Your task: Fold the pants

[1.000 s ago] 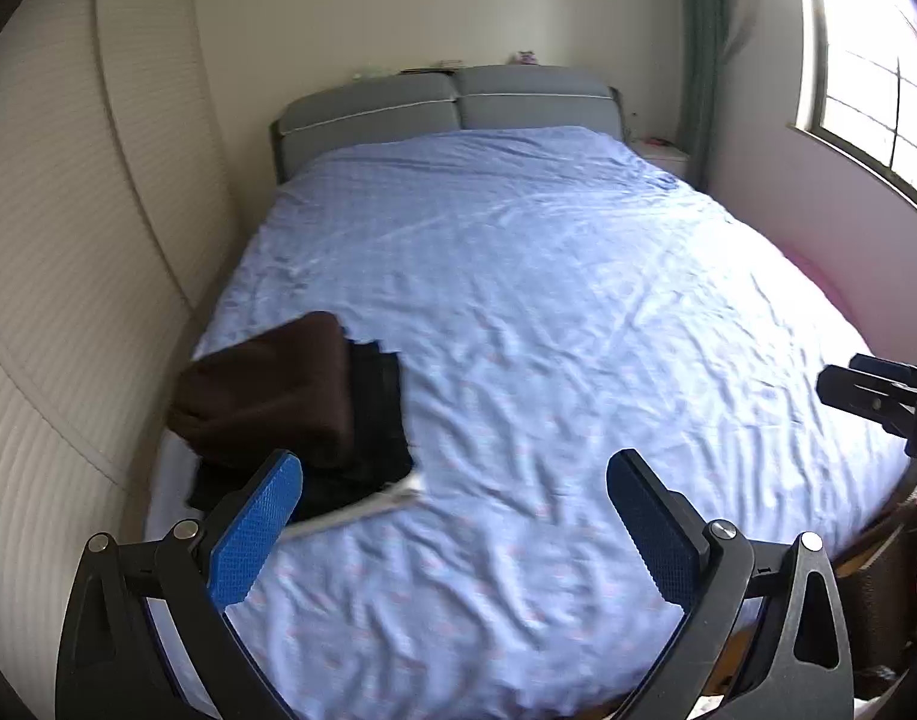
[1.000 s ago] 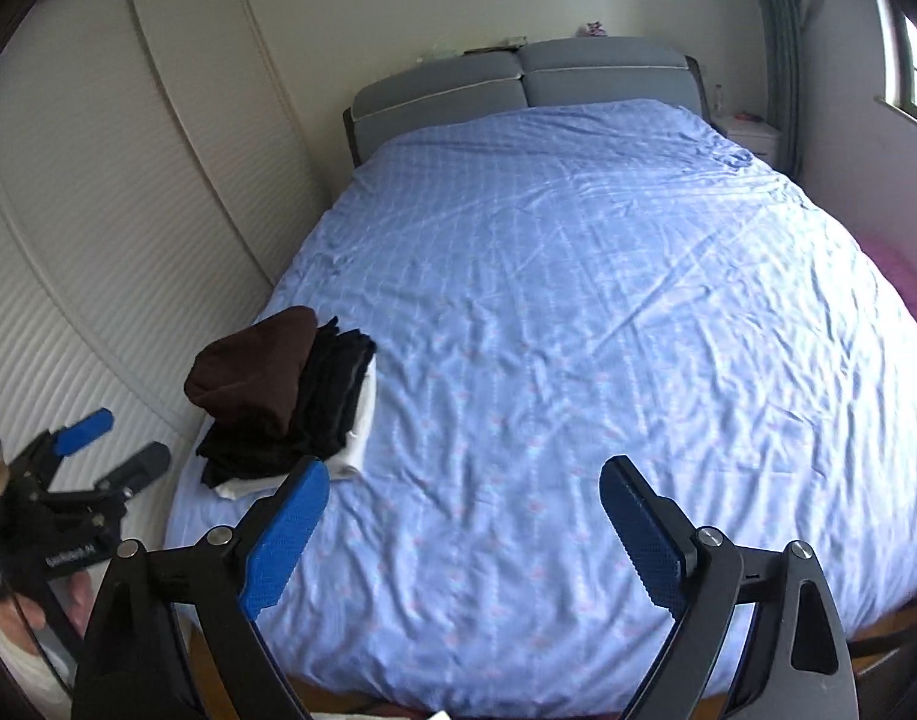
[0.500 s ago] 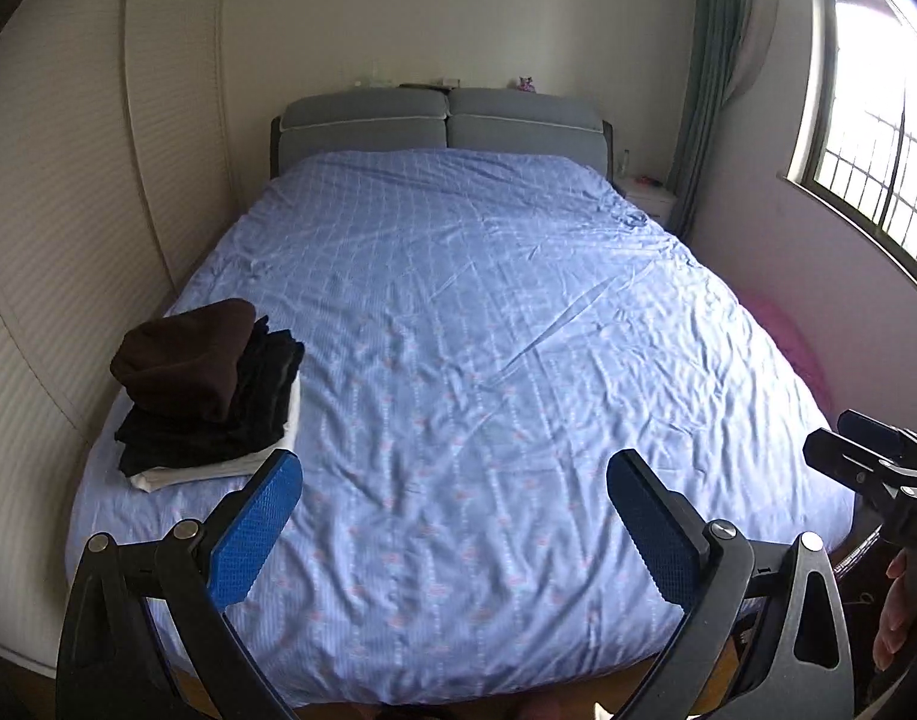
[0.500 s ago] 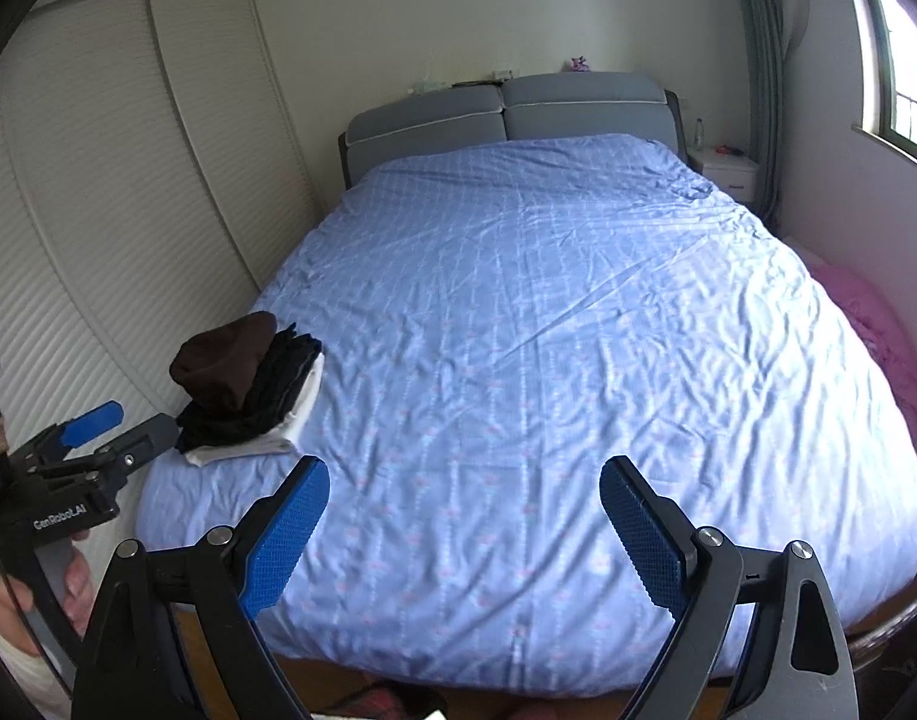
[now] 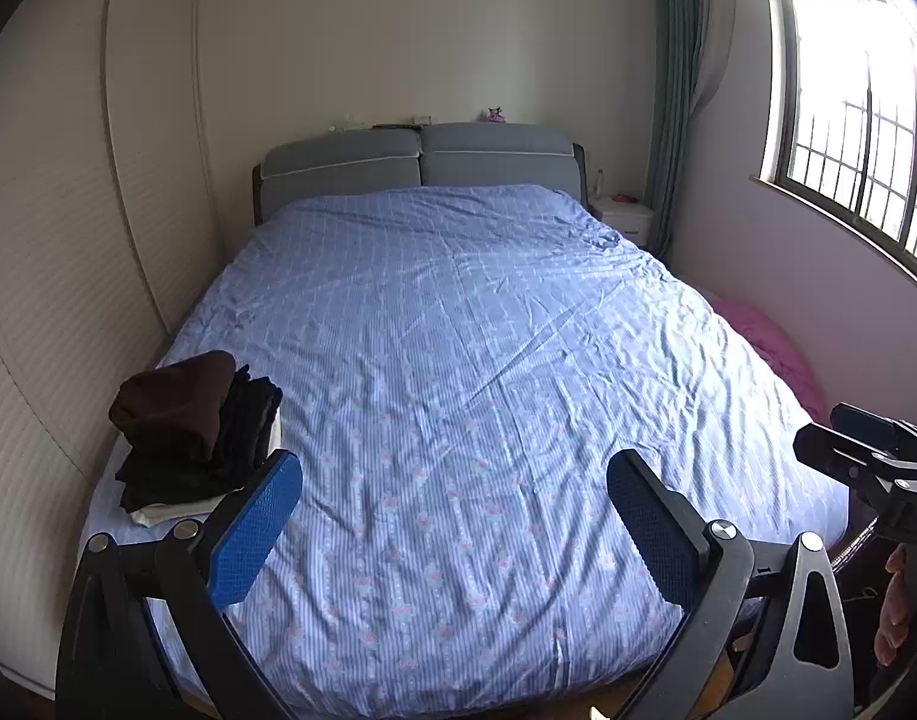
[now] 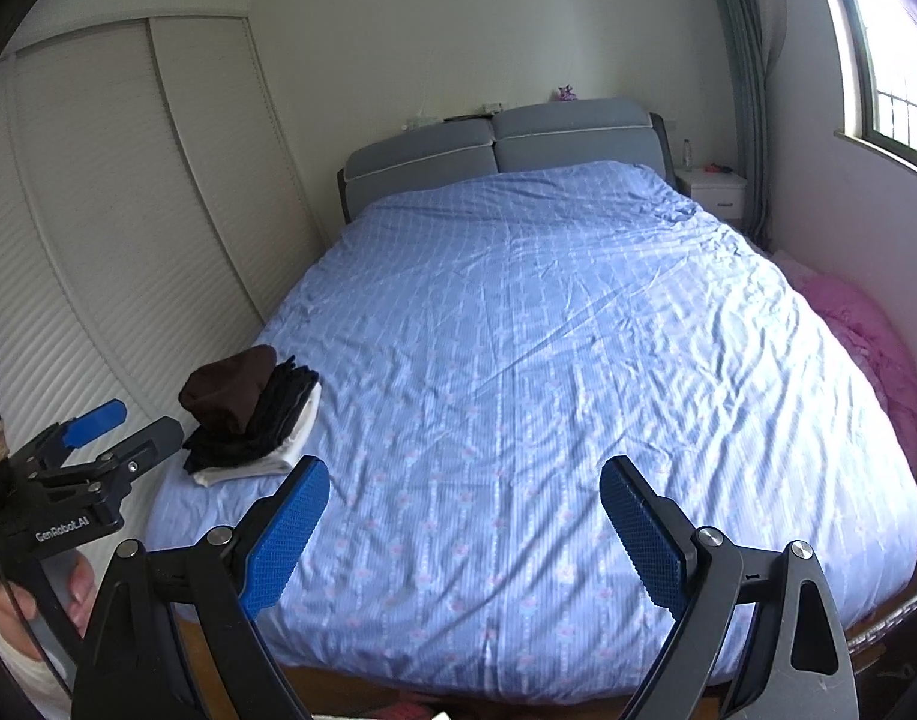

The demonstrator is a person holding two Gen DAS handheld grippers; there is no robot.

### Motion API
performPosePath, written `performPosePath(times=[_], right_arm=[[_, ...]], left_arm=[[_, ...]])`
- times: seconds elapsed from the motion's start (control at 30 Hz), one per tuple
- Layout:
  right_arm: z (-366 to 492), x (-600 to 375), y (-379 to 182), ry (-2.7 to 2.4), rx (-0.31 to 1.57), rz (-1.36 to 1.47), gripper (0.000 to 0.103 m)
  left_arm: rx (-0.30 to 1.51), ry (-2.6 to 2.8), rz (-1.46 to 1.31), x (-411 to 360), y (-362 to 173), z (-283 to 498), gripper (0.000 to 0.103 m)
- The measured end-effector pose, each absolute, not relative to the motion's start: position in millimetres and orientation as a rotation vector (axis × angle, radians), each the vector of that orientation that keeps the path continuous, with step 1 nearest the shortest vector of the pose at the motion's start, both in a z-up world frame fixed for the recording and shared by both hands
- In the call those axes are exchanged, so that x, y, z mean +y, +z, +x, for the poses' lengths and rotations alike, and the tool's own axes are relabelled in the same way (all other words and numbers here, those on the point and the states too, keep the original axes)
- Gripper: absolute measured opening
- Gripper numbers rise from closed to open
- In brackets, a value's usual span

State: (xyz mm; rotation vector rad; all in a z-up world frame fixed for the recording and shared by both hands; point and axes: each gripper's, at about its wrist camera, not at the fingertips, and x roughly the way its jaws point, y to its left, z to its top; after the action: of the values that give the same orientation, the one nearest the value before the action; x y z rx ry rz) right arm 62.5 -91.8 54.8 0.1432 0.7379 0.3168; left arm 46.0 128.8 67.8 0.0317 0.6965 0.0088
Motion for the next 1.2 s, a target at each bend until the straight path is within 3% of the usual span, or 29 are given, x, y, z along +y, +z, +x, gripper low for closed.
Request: performPosePath(times=[1.2], right_arm=[[58, -96, 61, 0.287, 0.73, 0.126, 0.093]], left_arm=[[0.681, -0.014, 0.027, 116, 71, 48, 0.103]])
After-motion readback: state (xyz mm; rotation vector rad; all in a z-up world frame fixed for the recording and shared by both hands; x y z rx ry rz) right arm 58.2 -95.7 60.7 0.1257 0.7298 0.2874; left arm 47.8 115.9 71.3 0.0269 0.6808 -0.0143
